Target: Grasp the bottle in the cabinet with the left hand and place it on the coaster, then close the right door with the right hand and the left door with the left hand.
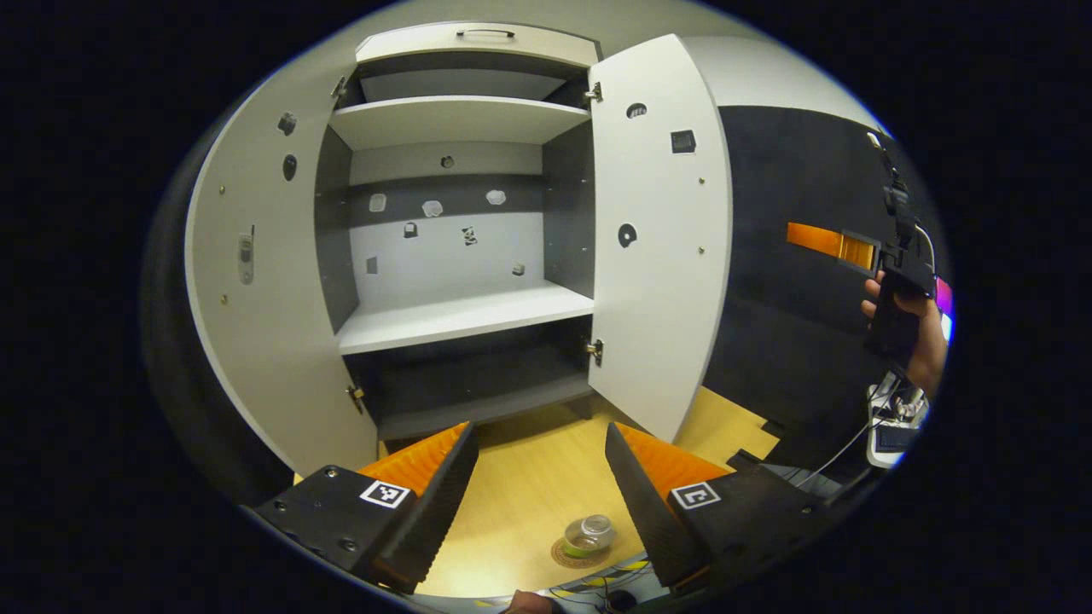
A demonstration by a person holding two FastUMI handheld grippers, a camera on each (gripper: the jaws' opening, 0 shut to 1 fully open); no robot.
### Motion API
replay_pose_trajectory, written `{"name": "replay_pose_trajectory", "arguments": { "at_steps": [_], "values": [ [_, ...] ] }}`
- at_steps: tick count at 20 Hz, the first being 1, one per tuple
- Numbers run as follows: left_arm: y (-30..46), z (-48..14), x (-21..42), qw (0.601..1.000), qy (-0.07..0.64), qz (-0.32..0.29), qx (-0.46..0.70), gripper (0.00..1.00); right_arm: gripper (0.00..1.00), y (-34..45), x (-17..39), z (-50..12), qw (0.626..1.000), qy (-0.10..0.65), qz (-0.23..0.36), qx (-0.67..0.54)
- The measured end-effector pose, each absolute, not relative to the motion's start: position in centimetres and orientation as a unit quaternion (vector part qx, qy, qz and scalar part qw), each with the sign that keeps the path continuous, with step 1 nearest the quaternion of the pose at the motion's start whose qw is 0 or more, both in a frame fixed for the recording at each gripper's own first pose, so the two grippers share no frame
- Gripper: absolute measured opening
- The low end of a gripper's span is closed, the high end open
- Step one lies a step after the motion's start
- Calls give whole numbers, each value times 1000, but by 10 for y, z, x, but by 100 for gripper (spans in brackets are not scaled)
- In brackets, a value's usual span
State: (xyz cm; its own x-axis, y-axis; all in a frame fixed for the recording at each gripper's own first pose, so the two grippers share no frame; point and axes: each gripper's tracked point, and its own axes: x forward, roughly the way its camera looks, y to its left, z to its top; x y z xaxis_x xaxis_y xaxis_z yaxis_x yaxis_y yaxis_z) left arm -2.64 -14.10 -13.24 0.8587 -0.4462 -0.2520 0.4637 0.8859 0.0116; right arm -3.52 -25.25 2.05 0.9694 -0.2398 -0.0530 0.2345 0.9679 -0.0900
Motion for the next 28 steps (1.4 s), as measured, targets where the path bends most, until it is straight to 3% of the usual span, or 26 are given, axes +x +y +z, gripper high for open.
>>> {"name": "replay_pose_trajectory", "arguments": {
  "at_steps": [7,14,19,21,25,28],
  "values": [
    [-101,-96,-22,980,103,-171,6,95,98,-316,22,44,993,43,-102,-35],
    [-63,-75,-25,988,76,-137,4,95,98,-308,74,46,995,58,-77,-3],
    [-34,-35,-21,995,-23,-93,16,95,98,-270,105,43,997,67,-33,-19],
    [-33,-41,-24,995,-16,-95,13,91,98,-255,109,44,998,67,-15,-9],
    [-31,-48,-25,994,11,-108,-15,95,100,-233,112,41,997,73,8,2],
    [-30,-51,-24,992,22,-123,-33,95,92,-232,111,40,997,76,7,-5]
  ]
}}
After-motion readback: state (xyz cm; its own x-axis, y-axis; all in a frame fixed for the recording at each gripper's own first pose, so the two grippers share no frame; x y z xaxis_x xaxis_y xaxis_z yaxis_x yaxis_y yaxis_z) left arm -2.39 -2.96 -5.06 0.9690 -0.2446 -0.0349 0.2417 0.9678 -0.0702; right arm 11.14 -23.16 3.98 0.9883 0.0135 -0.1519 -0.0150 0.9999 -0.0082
